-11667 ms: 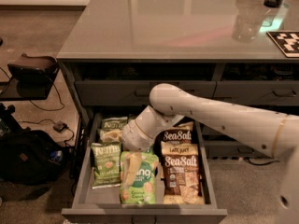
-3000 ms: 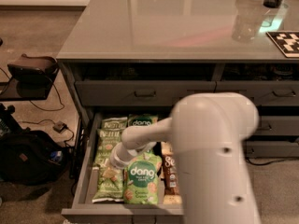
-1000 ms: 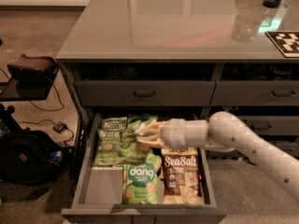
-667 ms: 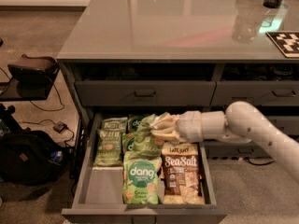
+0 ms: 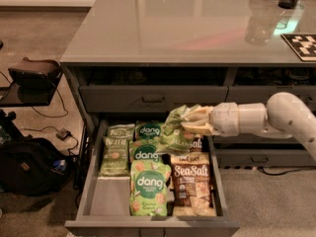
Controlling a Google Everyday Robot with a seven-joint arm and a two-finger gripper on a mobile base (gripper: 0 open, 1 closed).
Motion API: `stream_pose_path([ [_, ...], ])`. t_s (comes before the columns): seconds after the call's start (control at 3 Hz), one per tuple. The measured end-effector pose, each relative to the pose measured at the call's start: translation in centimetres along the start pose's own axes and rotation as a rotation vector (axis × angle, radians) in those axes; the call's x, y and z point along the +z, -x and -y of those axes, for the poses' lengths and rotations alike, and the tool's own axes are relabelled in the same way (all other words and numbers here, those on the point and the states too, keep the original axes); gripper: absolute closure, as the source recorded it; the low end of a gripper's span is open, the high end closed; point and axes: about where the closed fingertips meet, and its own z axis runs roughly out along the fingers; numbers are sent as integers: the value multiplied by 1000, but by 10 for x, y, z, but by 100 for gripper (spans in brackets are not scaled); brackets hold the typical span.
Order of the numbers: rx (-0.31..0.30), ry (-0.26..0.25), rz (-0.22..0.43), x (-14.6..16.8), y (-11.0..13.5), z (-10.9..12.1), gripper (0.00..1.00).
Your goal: Pick green jalapeno chip bag from middle drawer and place on counter
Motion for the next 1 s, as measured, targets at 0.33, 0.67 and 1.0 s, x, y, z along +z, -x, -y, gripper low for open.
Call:
stream_pose_path([
  [0.33,-45,-28,7,-22,23,12,100],
  [0.67,-95,-59,11,-38,49,16,100],
  [1.0,-96,-59,11,-38,49,16,100],
])
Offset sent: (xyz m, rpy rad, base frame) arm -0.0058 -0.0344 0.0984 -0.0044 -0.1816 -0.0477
